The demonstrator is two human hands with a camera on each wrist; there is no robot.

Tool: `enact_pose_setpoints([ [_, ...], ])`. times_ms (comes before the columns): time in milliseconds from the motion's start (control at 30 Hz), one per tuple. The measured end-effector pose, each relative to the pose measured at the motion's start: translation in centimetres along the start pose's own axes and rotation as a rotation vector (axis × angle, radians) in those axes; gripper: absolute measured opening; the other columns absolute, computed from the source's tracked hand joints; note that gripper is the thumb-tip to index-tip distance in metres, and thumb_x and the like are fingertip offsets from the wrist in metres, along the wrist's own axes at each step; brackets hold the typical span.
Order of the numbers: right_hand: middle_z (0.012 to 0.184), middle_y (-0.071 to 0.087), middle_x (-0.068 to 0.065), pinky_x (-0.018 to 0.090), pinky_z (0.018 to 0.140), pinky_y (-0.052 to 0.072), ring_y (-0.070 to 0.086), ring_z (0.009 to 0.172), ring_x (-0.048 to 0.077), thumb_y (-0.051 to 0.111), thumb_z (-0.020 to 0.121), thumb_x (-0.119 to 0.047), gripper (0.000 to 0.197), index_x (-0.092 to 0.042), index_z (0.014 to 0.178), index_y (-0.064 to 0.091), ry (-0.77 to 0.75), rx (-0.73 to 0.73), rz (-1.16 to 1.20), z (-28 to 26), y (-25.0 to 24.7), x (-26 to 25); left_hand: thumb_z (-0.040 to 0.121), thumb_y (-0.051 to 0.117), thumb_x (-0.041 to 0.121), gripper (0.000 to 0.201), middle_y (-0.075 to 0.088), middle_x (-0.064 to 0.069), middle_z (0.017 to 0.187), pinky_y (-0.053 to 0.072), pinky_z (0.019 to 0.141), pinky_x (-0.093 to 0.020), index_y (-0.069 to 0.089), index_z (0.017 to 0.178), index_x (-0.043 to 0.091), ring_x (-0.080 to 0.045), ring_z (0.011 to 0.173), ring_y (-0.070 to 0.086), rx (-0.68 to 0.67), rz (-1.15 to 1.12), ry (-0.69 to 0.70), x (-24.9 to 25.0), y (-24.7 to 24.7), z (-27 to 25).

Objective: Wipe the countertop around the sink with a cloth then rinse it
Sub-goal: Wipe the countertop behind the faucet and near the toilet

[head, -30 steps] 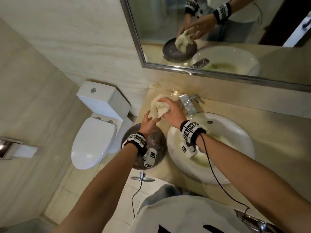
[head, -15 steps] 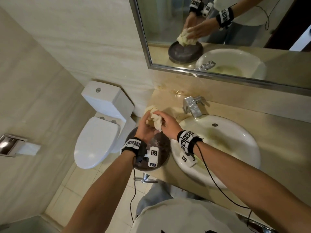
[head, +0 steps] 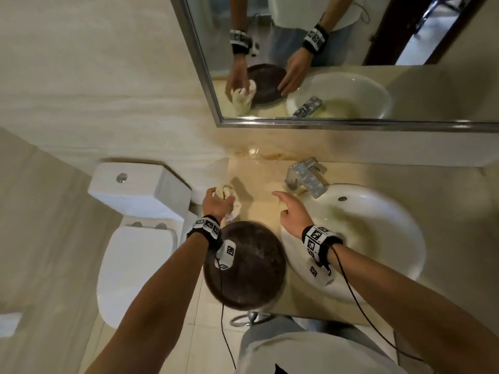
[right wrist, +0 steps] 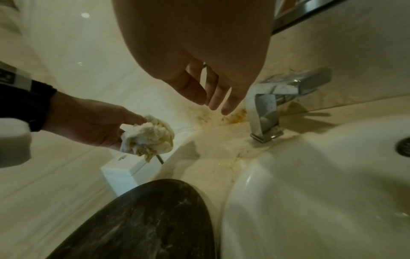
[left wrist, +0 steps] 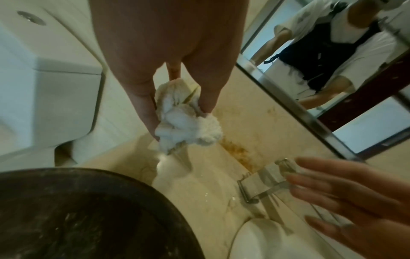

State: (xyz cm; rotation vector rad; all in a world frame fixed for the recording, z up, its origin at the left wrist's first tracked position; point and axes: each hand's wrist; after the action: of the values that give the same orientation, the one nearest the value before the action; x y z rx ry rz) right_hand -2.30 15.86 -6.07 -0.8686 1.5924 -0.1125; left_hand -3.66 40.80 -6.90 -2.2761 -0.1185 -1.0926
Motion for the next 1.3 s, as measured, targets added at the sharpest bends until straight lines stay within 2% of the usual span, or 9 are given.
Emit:
enact_pose_setpoints([
  [100,0.141,0.052,-0.001,0.037,0.114,0.039,0.047,0.130,0.015,0.044,0.085,0.008,0.066,-0.027,0.141,0.051,0.028,0.078,0.032,-0.2,0.5,1.5,0.079,0.077,0.028,0.063,0.061,-0.010,0.126,0.049,0.092,-0.032,0.050,0.136,0.017,-0.029,0.111,0.059,0.001,0.155,-0.036,-1.3,0.5,2.6],
  [300,0.142,0.052,-0.002,0.039,0.113,0.039,0.048,0.130,0.015,0.042,0.083,0.008,0.066,-0.022,0.141,0.052,0.069,0.100,0.049,-0.9,0.7,4.1,0.078,0.070,0.028,0.031,0.065,-0.012,0.104,0.047,0.075,-0.030,0.060,0.101,0.009,-0.034,0.100,0.063,-0.057,0.444,-0.042,-2.9,2.9,5.0],
  [400,0.141,0.052,-0.001,0.039,0.112,0.039,0.048,0.129,0.016,0.042,0.083,0.010,0.067,-0.022,0.141,0.051,0.086,0.098,0.073,-0.6,0.1,5.0,0.074,0.066,0.030,0.046,0.057,-0.016,0.119,0.053,0.088,-0.039,0.056,0.116,0.013,-0.037,0.107,0.059,-0.032,0.557,-0.054,-2.9,3.8,5.6],
  [567,0.141,0.052,-0.001,0.038,0.113,0.039,0.048,0.129,0.015,0.041,0.085,0.008,0.066,-0.023,0.143,0.049,0.106,0.088,0.064,0.4,-0.7,6.4,0.088,0.059,0.025,0.063,0.052,-0.020,0.134,0.046,0.097,-0.040,0.035,0.146,0.012,-0.038,0.120,0.054,-0.009,0.647,0.020,-2.6,4.8,5.2],
  [667,0.145,0.049,-0.001,0.033,0.115,0.035,0.044,0.133,0.015,0.042,0.088,0.006,0.064,-0.026,0.144,0.047,0.123,0.041,0.019,0.5,-1.4,7.8,0.088,0.058,0.022,0.049,0.059,-0.021,0.119,0.045,0.081,-0.036,0.047,0.135,0.013,-0.040,0.108,0.058,-0.006,0.681,0.116,-2.3,5.9,5.1],
  [767,0.153,0.041,0.000,0.028,0.115,0.030,0.037,0.141,0.018,0.046,0.090,0.001,0.063,-0.026,0.148,0.042,0.124,-0.037,-0.132,0.4,-2.4,10.1,0.087,0.059,0.020,0.043,0.058,-0.020,0.112,0.049,0.083,-0.039,0.051,0.130,0.016,-0.041,0.102,0.059,-0.061,0.744,0.193,-1.6,7.3,4.7],
  [867,0.159,0.033,0.004,0.037,0.113,0.038,0.037,0.141,0.025,0.049,0.089,-0.002,0.065,-0.022,0.150,0.041,0.048,-0.090,-0.336,0.2,-3.7,12.6,0.087,0.059,0.020,0.048,0.056,-0.018,0.112,0.049,0.085,-0.041,0.048,0.133,0.021,-0.040,0.101,0.059,-0.126,0.787,0.208,-0.7,9.2,4.3],
  [1033,0.161,0.030,0.003,0.037,0.115,0.036,0.033,0.143,0.024,0.052,0.091,-0.002,0.060,-0.015,0.150,0.044,0.074,-0.018,-0.404,-0.3,-6.8,14.7,0.088,0.060,0.024,0.049,0.054,-0.017,0.112,0.043,0.075,-0.036,0.045,0.135,0.019,-0.039,0.101,0.059,-0.204,0.831,0.264,0.6,13.7,2.0],
  [1300,0.162,0.028,0.003,0.033,0.116,0.032,0.029,0.146,0.023,0.048,0.093,-0.003,0.063,-0.022,0.152,0.039,0.143,-0.018,-0.384,-1.1,-8.5,16.0,0.080,0.073,0.023,0.058,0.053,-0.015,0.122,0.053,0.090,-0.041,0.052,0.133,0.015,-0.036,0.108,0.059,-0.215,0.757,0.186,1.4,18.8,-0.8],
])
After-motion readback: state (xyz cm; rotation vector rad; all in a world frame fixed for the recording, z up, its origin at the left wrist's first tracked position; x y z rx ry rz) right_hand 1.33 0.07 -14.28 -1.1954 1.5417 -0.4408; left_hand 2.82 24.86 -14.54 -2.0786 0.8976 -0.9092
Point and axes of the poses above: each hand's wrist, its own z-axis towards the middle knuckle, its own y-axis out of the palm, x = y × z
